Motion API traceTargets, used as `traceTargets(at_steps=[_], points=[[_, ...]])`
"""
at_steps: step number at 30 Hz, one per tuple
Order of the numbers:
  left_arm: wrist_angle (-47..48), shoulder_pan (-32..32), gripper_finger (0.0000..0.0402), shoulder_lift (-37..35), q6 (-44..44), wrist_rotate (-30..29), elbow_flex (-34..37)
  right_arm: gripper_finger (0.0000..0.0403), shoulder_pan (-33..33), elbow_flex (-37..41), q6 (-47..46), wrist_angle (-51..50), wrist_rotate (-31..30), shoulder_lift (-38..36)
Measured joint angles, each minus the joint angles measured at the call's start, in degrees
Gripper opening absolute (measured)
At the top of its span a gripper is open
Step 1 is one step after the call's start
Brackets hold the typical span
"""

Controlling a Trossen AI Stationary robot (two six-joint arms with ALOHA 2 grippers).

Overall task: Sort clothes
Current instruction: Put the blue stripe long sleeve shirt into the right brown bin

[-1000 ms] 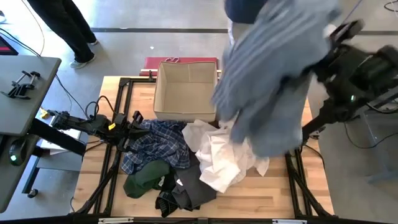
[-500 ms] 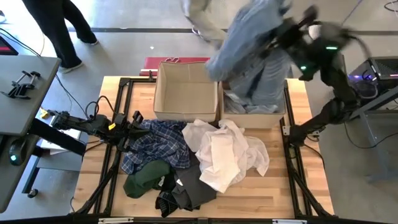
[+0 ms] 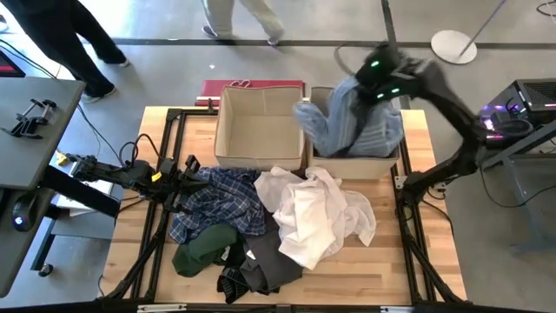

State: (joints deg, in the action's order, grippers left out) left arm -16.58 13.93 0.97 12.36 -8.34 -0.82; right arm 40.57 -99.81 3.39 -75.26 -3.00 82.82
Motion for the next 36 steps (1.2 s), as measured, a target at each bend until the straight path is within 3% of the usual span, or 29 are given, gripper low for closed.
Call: traceTargets(at_steps=[8,12,16,20,25,31,36], points=[[0.0,0.0,0.0,0.0,1.1,0.0,0.0,0.0019,0.0,36.0,1.5,33.5,10.6,0.1],[0.0,0.0,0.0,0.0,1.0,0.0,0.0,0.0026,0.0,48.8,1.2,43.4,8.1,0.1],[0.0,0.0,0.0,0.0,1.0,0.0,0.0,0.0071,0.0,53.7,0.0,46.9,3.3,-0.1],[0.0,0.0,0.0,0.0,1.0,0.0,0.0,0.0143,0.0,50.2,0.0,41.1,1.6,0.1],[0.3,0.0,0.0,0.0,1.0,0.0,0.0,0.0218,0.0,36.5,-1.2,27.6,1.4,0.1],[0.3,0.0,0.0,0.0,1.0,0.0,0.0,0.0235,-0.8,17.7,-3.8,9.2,-3.5,0.1],[0.3,0.0,0.0,0.0,1.0,0.0,0.0,0.0235,-2.2,10.9,-2.3,10.2,-4.9,0.0]])
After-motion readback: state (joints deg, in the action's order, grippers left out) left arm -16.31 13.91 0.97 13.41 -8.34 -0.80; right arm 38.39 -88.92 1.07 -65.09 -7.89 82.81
